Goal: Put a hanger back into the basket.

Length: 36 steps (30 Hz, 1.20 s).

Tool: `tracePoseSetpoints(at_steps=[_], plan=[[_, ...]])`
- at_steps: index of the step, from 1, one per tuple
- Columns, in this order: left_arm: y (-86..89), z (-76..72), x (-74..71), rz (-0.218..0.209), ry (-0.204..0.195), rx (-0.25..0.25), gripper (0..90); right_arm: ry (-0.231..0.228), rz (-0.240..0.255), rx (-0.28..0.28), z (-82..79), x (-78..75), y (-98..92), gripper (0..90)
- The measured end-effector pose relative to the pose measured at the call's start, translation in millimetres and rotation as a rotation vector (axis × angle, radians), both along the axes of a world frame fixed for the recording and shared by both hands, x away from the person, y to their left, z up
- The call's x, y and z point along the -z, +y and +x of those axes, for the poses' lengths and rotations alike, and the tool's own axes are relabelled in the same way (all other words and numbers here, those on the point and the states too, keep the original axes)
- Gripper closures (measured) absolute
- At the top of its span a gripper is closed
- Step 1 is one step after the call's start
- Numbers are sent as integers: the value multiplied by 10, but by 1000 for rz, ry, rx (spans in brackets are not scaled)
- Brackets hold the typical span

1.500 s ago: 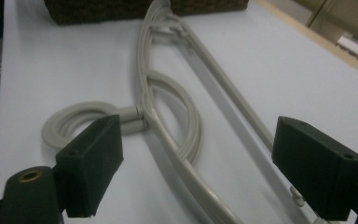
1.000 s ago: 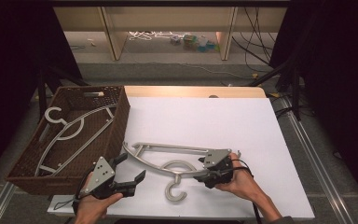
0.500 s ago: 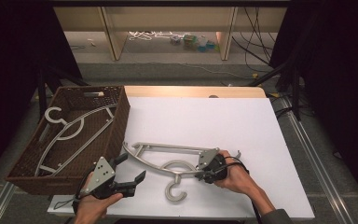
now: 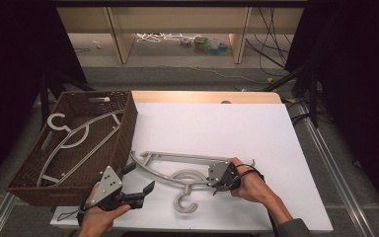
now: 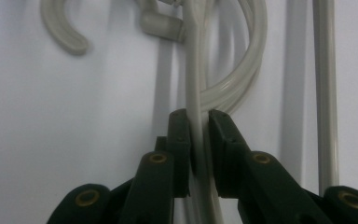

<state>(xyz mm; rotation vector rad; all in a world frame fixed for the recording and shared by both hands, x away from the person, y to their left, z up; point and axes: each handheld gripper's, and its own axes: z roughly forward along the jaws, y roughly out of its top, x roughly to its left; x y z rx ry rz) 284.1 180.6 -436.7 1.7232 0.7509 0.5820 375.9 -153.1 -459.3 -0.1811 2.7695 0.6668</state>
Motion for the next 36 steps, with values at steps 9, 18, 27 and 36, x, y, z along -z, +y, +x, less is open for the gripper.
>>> tracePoseSetpoints(at_steps=[9, 18, 27, 36], plan=[[-20, 3, -3, 32, -15, 3, 192, -42, 13, -86, -56, -117, -4, 820], [-165, 49, 34, 119, -39, 68, 228, -69, 17, -95, -112, -267, -102, 822], [-317, 121, 57, 198, -54, 122, 254, -84, 53, -98, -135, -421, -213, 823], [-473, 205, 85, 331, -80, 215, 317, -82, 62, -106, -170, -472, -239, 823]])
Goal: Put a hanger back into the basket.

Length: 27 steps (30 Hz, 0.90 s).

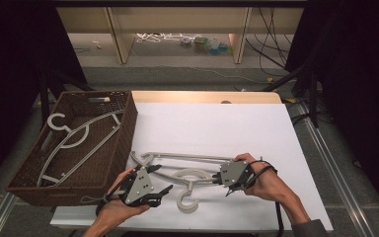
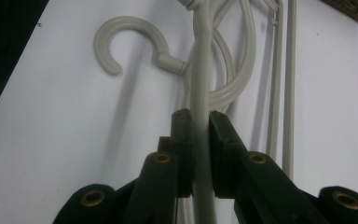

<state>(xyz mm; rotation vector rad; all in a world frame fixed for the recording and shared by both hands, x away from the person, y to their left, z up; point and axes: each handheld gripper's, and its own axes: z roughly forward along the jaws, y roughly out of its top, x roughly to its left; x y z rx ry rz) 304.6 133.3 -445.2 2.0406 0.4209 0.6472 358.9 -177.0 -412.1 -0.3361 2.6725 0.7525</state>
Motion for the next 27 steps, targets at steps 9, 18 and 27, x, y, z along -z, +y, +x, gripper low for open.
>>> tracePoseSetpoints(at_steps=[9, 18, 27], plan=[[-145, 44, 58, 96, -36, 56, 394, 1, 7, -18, -56, -77, 13, 823], [-254, 64, 38, 178, -86, 115, 508, -12, 22, -82, -51, -90, 44, 823], [-275, 51, -19, 267, -155, 171, 681, 1, 36, -83, -48, -100, 34, 823]])
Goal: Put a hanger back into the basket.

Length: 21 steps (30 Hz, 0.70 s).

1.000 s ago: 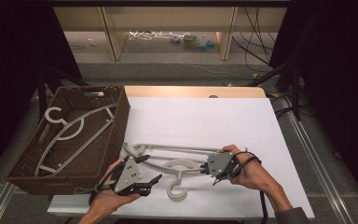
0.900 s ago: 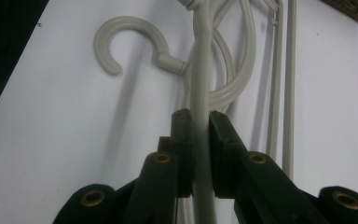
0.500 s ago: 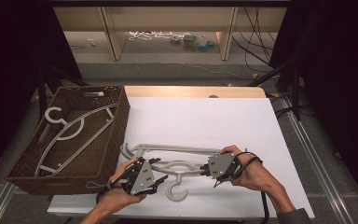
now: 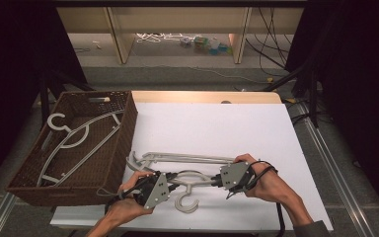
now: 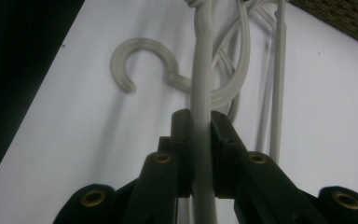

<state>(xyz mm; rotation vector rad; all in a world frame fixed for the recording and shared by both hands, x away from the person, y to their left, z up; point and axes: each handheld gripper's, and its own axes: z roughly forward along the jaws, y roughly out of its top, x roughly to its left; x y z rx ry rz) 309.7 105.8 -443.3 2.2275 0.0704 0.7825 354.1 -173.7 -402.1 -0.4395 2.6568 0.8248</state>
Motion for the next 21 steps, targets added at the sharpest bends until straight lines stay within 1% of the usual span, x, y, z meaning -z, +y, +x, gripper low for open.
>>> tracePoseSetpoints(at_steps=[1, 2, 3, 4, 5, 6, 7, 8, 9, 10, 12, 14, 15, 16, 17, 18, 19, 20, 21], plan=[[-7, -21, -8, 19, -17, 1, 689, -7, 7, -2, 4, -6, -3, 824], [-18, -36, -31, 57, -57, 11, 700, -5, 11, -1, 3, -8, -5, 823], [-30, -56, -55, 88, -67, 17, 710, -12, 19, -2, 6, -13, -7, 823], [-21, -63, -111, 165, -89, 29, 719, 0, 19, 0, 1, -13, -12, 822], [-29, -75, -121, 168, -103, 33, 727, -6, 23, -12, 10, -21, -13, 819], [-33, -84, -137, 175, -113, 37, 733, -11, 31, -8, 9, -31, -23, 817], [-38, -91, -150, 180, -117, 44, 739, -9, 38, -3, 8, -42, -31, 814], [-42, -97, -158, 183, -114, 60, 750, -8, 42, 0, 8, -56, -40, 807], [-47, -103, -169, 189, -116, 69, 764, -17, 53, 7, 10, -67, -47, 796], [-55, -111, -172, 192, -110, 76, 775, -4, 65, 21, 4, -77, -60, 786], [-74, -123, -173, 195, -107, 83, 790, -7, 77, 26, 9, -95, -73, 773], [-75, -119, -184, 188, -96, 79, 793, -9, 74, 53, 4, -91, -73, 757], [-68, -119, -194, 191, -73, 76, 793, -14, 79, 64, 15, -92, -70, 753], [-66, -122, -203, 172, -59, 74, 793, 1, 81, 81, 7, -94, -70, 750], [-60, -126, -226, 174, -53, 71, 793, 18, 90, 99, 8, -95, -69, 738], [-57, -127, -247, 178, -54, 62, 794, 20, 108, 118, 15, -105, -69, 715], [-60, -132, -255, 171, -49, 52, 794, 37, 126, 151, 19, -116, -70, 669], [-53, -128, -275, 178, -46, 44, 794, 52, 149, 191, 20, -130, -70, 601], [-37, -119, -293, 155, -19, 29, 794, 58, 178, 232, 17, -148, -69, 530]])
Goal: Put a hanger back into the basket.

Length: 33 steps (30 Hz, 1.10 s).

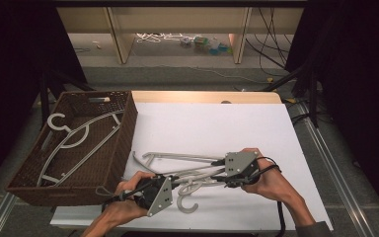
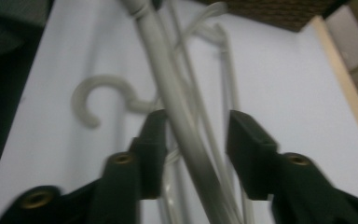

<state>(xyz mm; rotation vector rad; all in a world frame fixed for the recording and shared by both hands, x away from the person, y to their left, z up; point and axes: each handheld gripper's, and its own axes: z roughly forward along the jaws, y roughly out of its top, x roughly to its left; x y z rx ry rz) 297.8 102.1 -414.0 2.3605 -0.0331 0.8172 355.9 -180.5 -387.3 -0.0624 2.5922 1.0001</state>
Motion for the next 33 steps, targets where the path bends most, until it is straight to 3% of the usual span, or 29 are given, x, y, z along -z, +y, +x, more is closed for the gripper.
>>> tracePoseSetpoints(at_steps=[1, 3, 4, 7, 11, 14, 16, 20, 23, 26, 33], plan=[[22, 22, -28, -36, 4, -15, 794, -4, 38, 57, -8, -16, 7, 469], [65, 70, -65, -66, 36, -27, 794, 18, 155, 156, 1, -46, 12, 392], [94, 88, -86, -72, 24, -50, 794, 31, 198, 183, 5, -64, 10, 358], [147, 125, -97, -135, 75, -92, 794, 17, 298, 270, 9, -130, -14, 297], [203, 166, -144, -172, 114, -122, 794, 15, 360, 361, -20, -188, -84, 221], [249, 227, -208, -242, 180, -160, 794, -4, 414, 389, -62, -206, -159, 214], [280, 267, -253, -280, 203, -184, 794, -7, 445, 411, -89, -222, -201, 197], [361, 348, -341, -420, 303, -256, 794, 5, 471, 437, -161, -215, -232, 198], [450, 410, -400, -512, 379, -281, 794, 11, 456, 445, -211, -167, -227, 198], [535, 450, -452, -587, 455, -310, 794, 30, 452, 448, -239, -100, -240, 200], [723, 489, -591, -710, 573, -324, 794, 61, 458, 455, -279, 46, -260, 198]])
